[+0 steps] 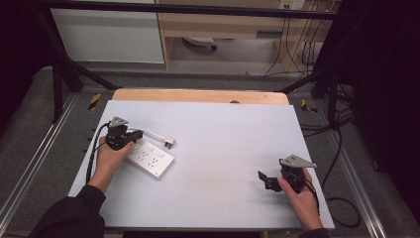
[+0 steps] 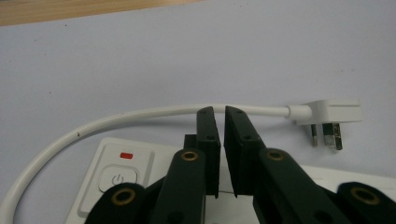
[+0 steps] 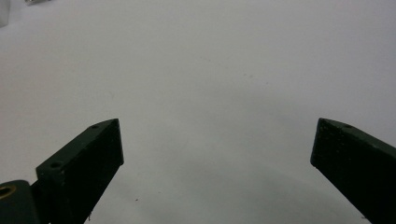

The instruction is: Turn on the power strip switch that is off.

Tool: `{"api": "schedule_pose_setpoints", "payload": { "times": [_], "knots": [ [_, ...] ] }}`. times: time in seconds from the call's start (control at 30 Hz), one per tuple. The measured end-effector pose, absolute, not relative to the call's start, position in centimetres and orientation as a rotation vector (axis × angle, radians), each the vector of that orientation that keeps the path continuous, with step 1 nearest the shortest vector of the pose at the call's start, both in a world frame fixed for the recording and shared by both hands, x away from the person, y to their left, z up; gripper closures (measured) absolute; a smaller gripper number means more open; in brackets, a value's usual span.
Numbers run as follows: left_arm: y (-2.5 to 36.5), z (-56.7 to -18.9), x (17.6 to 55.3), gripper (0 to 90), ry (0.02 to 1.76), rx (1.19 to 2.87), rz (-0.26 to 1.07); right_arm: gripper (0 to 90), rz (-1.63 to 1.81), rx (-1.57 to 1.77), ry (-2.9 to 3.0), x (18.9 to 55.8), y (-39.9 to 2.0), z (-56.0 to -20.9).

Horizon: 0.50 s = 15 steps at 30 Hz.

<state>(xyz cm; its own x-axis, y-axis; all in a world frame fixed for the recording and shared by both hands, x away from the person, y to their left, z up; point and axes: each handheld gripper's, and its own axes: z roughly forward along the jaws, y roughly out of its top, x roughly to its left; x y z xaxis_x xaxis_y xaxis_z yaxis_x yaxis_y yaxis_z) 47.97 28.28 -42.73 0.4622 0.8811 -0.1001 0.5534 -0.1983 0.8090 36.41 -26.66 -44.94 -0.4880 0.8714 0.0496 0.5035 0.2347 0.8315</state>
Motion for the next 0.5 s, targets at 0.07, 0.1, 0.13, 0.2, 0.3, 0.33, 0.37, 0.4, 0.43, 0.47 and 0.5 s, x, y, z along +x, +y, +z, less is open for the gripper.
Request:
{"api": "schedule_pose_setpoints", "payload": {
  "times": [0.07, 0.1, 0.13, 0.2, 0.3, 0.33, 0.37, 0.4, 0.43, 0.47, 0.5],
  "knots": [
    [28.27, -42.70, 47.96, 82.3, 1.204, 1.877, 0.500, 2.9, 1.157, 1.261, 2.087, 36.40, -26.67, -44.94],
    [28.24, -42.70, 47.96, 80.9, 1.205, 1.873, 0.502, 2.9, 1.157, 1.262, 2.087, 36.40, -26.67, -44.94],
    [28.23, -42.69, 47.96, 78.4, 1.206, 1.869, 0.506, 2.9, 1.157, 1.264, 2.087, 36.40, -26.67, -44.94],
    [28.20, -42.65, 47.96, 76.6, 1.198, 1.862, 0.506, 2.9, 1.156, 1.261, 2.089, 36.41, -26.68, -44.93],
    [28.13, -42.59, 47.95, 73.6, 1.188, 1.860, 0.507, 2.9, 1.156, 1.261, 2.088, 36.41, -26.67, -44.94],
    [28.10, -42.57, 47.95, 72.4, 1.188, 1.859, 0.507, 2.9, 1.156, 1.263, 2.088, 36.40, -26.66, -44.94],
    [28.07, -42.56, 47.95, 71.4, 1.186, 1.858, 0.509, 2.9, 1.156, 1.263, 2.088, 36.41, -26.66, -44.93],
    [28.06, -42.56, 47.95, 70.4, 1.186, 1.857, 0.511, 2.9, 1.157, 1.264, 2.088, 36.40, -26.66, -44.94],
    [28.04, -42.57, 47.97, 68.6, 1.185, 1.856, 0.512, 2.9, 1.155, 1.259, 2.089, 36.42, -26.68, -44.94],
    [28.01, -42.58, 47.98, 66.4, 1.184, 1.857, 0.516, 2.9, 1.156, 1.261, 2.089, 36.41, -26.67, -44.94],
    [27.98, -42.59, 47.98, 65.2, 1.183, 1.859, 0.519, 2.9, 1.156, 1.261, 2.088, 36.41, -26.67, -44.94]
  ]
}}
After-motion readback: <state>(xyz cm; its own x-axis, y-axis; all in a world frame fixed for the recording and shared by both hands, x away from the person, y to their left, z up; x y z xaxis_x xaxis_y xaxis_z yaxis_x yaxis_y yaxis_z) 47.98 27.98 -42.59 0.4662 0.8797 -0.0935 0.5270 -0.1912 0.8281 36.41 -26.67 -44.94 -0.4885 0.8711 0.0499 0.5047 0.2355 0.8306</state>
